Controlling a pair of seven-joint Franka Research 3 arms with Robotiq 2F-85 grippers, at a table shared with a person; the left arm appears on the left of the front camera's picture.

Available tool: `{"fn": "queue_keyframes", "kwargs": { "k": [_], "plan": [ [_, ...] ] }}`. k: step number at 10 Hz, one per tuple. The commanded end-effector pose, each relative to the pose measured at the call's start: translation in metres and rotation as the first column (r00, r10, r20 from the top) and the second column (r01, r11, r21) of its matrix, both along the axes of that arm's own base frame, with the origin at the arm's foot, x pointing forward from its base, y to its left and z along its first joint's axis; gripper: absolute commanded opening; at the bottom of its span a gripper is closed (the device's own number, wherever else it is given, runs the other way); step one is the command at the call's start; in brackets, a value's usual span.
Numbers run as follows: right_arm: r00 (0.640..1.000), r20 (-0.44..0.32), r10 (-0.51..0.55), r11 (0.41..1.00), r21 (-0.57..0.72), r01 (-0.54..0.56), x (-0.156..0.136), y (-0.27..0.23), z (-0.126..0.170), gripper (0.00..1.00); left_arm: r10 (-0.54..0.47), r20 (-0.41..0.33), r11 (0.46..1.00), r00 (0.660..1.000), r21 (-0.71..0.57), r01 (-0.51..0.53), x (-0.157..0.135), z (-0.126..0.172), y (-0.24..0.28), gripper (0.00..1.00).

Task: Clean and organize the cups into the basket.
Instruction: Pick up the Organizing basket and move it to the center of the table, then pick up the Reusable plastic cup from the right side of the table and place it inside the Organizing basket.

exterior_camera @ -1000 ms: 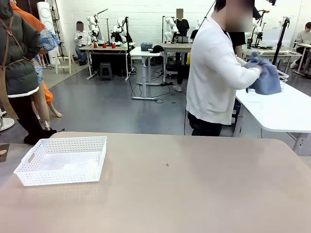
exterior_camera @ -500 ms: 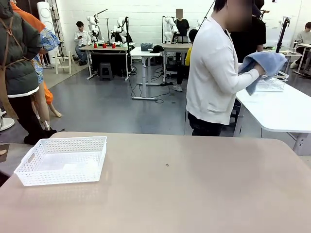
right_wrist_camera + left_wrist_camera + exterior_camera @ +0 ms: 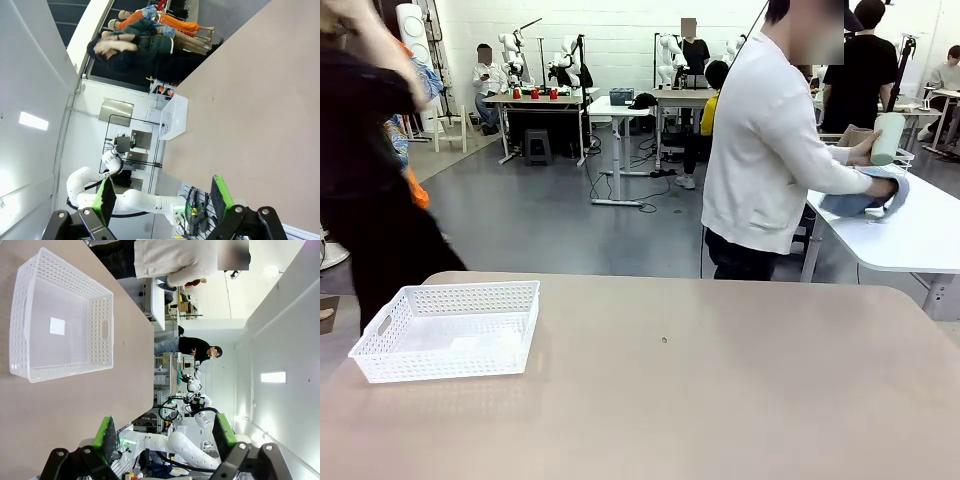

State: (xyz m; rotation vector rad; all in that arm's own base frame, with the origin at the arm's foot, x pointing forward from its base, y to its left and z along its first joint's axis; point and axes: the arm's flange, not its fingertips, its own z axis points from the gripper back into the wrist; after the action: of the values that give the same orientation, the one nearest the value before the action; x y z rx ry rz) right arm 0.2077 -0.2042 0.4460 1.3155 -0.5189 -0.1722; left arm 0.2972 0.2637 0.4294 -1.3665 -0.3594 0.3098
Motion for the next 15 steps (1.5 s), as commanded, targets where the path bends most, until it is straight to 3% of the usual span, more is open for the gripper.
{"fn": "queue_keyframes", "kwargs": {
  "k": [1,15],
  "plan": [
    [1.000,0.013,0.003,1.000,0.000,-0.003,0.0034,0.0013,0.0005,1.00,0.004,0.014,1.000,1.000,-0.014,-0.003,0.0004,0.0020,0.0008,1.00],
    [1.000,0.013,0.003,1.000,0.000,-0.003,0.0034,0.0013,0.0005,1.00,0.004,0.014,1.000,1.000,-0.014,-0.003,0.0004,0.0020,0.0008,1.00]
  ]
}}
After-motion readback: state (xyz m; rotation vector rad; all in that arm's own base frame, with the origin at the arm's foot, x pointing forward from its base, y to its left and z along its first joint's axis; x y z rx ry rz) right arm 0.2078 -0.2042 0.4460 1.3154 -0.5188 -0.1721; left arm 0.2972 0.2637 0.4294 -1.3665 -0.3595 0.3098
